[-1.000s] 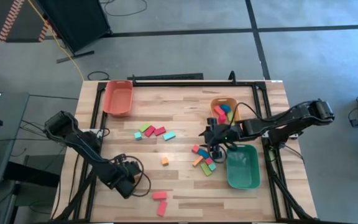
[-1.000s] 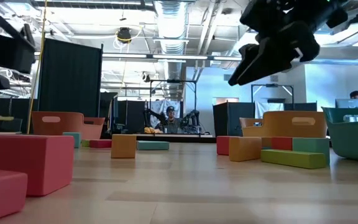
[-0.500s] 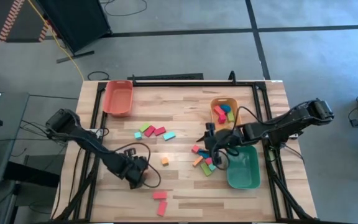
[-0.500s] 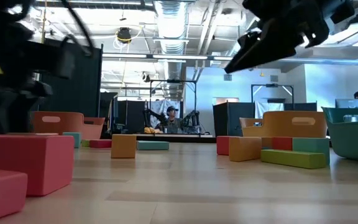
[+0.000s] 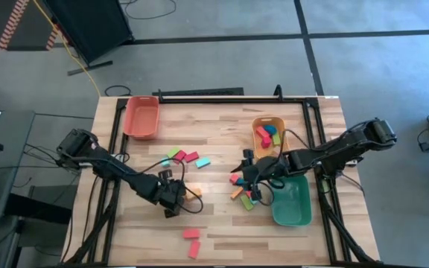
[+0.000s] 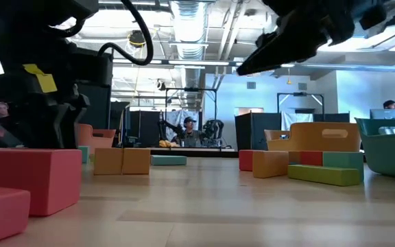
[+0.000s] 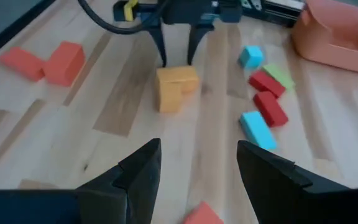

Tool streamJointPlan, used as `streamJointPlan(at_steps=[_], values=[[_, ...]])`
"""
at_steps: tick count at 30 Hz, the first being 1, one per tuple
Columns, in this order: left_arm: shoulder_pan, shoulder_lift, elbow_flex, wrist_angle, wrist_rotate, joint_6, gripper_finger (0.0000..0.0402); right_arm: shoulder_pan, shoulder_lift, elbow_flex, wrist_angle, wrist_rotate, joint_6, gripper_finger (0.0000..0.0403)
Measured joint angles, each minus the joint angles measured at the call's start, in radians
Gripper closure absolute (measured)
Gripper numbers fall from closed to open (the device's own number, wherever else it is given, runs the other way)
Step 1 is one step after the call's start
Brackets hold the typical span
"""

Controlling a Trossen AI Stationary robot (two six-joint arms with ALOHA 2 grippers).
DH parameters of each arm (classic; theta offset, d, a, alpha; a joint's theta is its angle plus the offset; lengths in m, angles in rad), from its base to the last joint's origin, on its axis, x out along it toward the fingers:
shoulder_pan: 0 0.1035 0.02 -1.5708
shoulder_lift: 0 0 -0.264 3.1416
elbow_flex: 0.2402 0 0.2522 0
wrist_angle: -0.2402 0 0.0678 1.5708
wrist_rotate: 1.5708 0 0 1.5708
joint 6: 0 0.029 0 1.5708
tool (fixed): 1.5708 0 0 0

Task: Sort blocks by size
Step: Put the large rectangular yellow block into the yellow bin

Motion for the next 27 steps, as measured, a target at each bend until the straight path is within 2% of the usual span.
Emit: streamJointPlan(at_steps=[5,9,16,23,27], values=[[-0.005,0.000,0.000,0.003,-0.004,-0.007,0.0223,0.015,0.143,0.007,0.120,-0.033,-0.009,0.0163],[-0.006,0.000,0.000,0.008,-0.004,-0.010,0.0223,0.015,0.280,0.069,0.166,-0.095,-0.009,0.0163],[-0.030,-0.001,0.000,-0.035,0.018,-0.055,0.0223,0.016,0.469,0.262,0.096,-0.116,-0.021,0.0163],[-0.112,-0.045,0.001,-0.091,0.035,-0.142,0.0223,0.031,0.584,0.397,0.059,-0.350,-0.036,0.0163],[-0.157,-0.106,0.001,-0.123,0.015,-0.203,0.0223,0.035,0.645,0.447,0.055,-0.378,-0.044,0.0163]])
